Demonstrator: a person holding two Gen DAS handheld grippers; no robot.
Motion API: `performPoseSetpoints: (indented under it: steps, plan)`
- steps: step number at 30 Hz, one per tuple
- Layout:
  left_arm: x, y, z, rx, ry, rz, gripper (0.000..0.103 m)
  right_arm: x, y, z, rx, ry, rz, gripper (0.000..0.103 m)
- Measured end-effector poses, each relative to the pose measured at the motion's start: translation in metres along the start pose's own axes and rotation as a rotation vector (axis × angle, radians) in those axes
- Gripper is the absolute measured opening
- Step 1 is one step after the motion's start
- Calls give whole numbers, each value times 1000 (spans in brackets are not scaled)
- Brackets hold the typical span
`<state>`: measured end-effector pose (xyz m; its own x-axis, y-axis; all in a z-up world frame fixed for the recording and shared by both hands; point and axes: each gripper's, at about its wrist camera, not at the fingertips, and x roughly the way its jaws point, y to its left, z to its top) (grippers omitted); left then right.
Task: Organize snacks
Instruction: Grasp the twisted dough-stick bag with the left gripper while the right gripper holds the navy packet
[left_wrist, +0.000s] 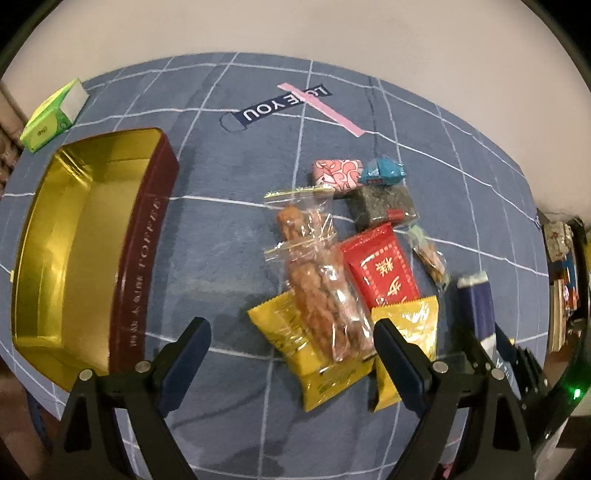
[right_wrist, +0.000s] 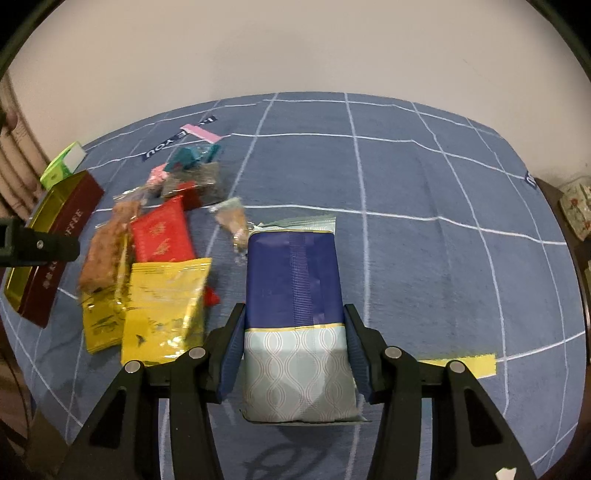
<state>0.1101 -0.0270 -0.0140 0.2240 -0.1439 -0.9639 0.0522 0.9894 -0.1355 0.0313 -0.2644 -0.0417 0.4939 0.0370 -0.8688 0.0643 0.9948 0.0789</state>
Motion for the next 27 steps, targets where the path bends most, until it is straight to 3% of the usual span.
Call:
performPoseSetpoints:
  steps: [7,13,15,17,20,27]
  plan:
    - [19,-8,9,-45,34,40,92,5,-9,-3,32,19,11,47]
    - [32,-16,13,-7,34,77,91,10,-11,-6,52,40,28,47]
    - [31,-20,14,21,12,88,83,10,-11,-6,51,41,28,47]
    - [32,-23,16,46,3,91,67,10,-11,-6,53,41,29,47]
    - [34,-21,18,46,15,60,58,10,-10,-6,47,42,26,47]
    - [31,-10,16,72,12,25,47,9,-8,-7,49,43,29,47]
